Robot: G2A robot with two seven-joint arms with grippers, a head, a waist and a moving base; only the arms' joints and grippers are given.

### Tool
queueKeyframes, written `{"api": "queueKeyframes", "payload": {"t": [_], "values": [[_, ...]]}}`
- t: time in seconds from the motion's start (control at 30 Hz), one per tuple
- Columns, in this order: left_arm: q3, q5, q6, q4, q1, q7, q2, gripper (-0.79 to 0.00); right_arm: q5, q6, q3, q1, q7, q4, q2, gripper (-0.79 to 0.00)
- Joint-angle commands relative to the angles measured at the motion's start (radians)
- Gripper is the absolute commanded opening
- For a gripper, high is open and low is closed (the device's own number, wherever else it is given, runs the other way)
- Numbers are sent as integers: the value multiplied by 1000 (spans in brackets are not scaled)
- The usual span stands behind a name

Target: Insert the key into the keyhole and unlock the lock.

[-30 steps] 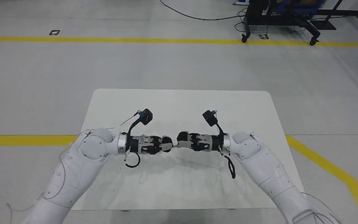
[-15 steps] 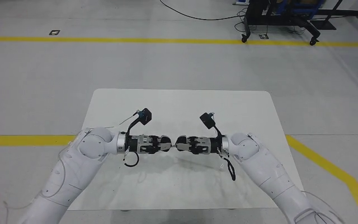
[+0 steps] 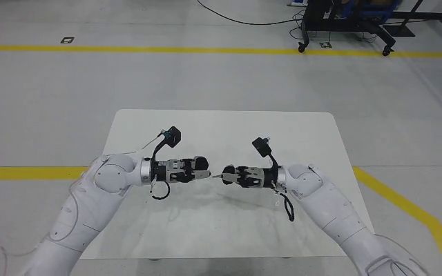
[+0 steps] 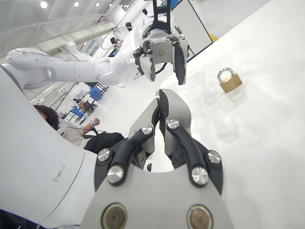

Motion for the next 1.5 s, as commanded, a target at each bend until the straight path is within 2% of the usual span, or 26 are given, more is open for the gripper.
{"api": "queueKeyframes", "payload": {"t": [0.0,0.23,0.33,0.43,0.5,0.6,0.63,0.67,0.77,0.87,1.0,1.1,1.27,1.47], "values": [[1,-1,0,0,0,-3,0,0,-11,-2,40,-17,-34,-5,9,-785],[1,1,4,-5,1,2,0,0,-100,-2,235,-149,-170,-85,53,-785],[-11,65,57,-77,-13,44,-2,0,-100,-2,235,-149,-170,-85,53,-785],[-57,139,133,-163,-35,31,9,0,-100,-2,235,-149,-170,-85,53,-785],[-100,214,201,-234,-49,-50,24,0,-100,-2,235,-149,-170,-85,53,-785],[-139,439,330,-361,-67,-322,54,0,-100,-2,235,-149,-170,-85,53,-785],[-135,495,364,-384,-67,-399,60,0,-100,-2,235,-149,-170,-85,53,-785],[-110,570,442,-437,-67,-489,68,0,-100,-2,235,-149,-170,-85,53,-785],[-22,628,535,-472,-69,-581,80,0,-100,-2,235,-149,-170,-85,53,-785],[58,697,535,-422,-79,-581,91,0,-100,-2,235,-149,-170,-85,53,-785],[114,745,575,-373,-86,-581,97,0,-100,-2,235,-149,-170,-85,53,-785],[119,773,610,-357,-89,-552,95,0,-100,-2,235,-149,-170,-85,53,-785],[108,777,699,-308,-65,-376,86,0,-100,-2,235,-149,-170,-85,53,-785],[137,811,802,-268,-62,-289,68,-46,-100,-2,235,-149,-170,-85,53,-785]]}}
